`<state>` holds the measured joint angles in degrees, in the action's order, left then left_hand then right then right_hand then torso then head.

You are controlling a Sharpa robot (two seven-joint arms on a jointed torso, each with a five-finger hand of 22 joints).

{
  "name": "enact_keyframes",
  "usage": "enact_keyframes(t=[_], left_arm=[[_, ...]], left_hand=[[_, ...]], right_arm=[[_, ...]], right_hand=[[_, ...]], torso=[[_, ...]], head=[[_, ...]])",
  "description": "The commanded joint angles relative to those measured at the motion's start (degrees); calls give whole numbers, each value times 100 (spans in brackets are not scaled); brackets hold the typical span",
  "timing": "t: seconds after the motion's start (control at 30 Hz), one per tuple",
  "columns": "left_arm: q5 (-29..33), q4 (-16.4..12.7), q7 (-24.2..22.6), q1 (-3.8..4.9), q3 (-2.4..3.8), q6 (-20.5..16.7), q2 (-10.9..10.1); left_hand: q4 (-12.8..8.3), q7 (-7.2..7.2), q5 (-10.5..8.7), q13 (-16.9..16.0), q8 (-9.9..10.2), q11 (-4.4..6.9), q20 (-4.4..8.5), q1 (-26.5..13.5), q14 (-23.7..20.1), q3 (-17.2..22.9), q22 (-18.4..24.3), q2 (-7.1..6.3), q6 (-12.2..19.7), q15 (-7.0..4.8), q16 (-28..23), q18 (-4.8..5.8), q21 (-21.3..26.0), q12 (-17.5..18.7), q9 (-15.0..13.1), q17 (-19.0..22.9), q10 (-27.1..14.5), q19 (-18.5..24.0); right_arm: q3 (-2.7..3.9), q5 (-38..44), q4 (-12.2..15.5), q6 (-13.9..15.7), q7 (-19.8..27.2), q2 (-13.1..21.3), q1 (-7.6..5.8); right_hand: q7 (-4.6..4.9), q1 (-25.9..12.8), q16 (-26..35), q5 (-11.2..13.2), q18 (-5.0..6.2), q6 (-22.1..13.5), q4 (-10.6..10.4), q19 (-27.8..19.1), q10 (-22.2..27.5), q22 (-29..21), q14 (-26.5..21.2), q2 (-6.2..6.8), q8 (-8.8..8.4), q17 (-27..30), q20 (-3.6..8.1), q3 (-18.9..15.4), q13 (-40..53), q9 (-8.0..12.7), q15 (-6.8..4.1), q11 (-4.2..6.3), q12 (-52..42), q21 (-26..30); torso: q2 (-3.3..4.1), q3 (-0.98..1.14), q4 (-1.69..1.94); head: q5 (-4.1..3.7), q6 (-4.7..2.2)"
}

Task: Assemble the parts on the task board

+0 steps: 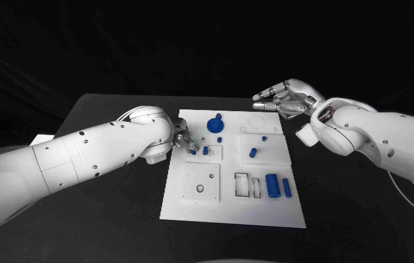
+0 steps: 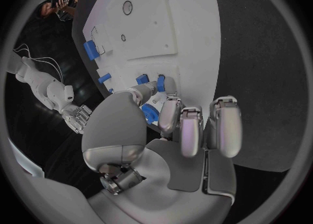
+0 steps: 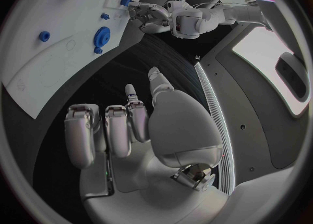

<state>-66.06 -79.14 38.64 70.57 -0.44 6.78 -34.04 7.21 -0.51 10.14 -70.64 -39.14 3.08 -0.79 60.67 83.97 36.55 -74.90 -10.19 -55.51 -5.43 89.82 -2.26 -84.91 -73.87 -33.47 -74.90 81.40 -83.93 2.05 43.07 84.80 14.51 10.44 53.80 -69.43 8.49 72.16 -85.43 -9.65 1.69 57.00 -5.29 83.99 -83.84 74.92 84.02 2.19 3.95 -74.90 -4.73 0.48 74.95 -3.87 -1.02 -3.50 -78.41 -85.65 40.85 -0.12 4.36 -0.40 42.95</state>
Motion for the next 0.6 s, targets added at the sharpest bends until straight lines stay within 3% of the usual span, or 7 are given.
enact_keyframes(t=[0.03,0.6], left_arm=[[-21,2,129,-54,-41,72,25],[-50,28,187,-52,-39,23,66]], left_hand=[[9,-4,13,-28,22,6,39,-82,603,-58,-882,-11,-45,-54,18,71,-31,-48,9,-1510,45,-381],[163,24,20,-169,62,29,56,-269,603,-308,-984,-74,-172,-72,18,95,-106,-155,51,-1510,123,-419]], right_arm=[[0,-4,-2,-88,66,-11,4],[0,-8,-1,-104,66,-21,4]], right_hand=[[-7,-16,30,-28,31,-51,9,230,33,564,414,-50,0,-734,-14,-38,820,-8,5,3,28,24],[-6,-25,36,-38,31,-53,0,230,40,563,413,-55,-1,-726,-14,-52,811,-8,5,2,41,26]], torso=[[2,-1,1],[-1,2,1]], head=[[-7,-1],[-37,-4]])
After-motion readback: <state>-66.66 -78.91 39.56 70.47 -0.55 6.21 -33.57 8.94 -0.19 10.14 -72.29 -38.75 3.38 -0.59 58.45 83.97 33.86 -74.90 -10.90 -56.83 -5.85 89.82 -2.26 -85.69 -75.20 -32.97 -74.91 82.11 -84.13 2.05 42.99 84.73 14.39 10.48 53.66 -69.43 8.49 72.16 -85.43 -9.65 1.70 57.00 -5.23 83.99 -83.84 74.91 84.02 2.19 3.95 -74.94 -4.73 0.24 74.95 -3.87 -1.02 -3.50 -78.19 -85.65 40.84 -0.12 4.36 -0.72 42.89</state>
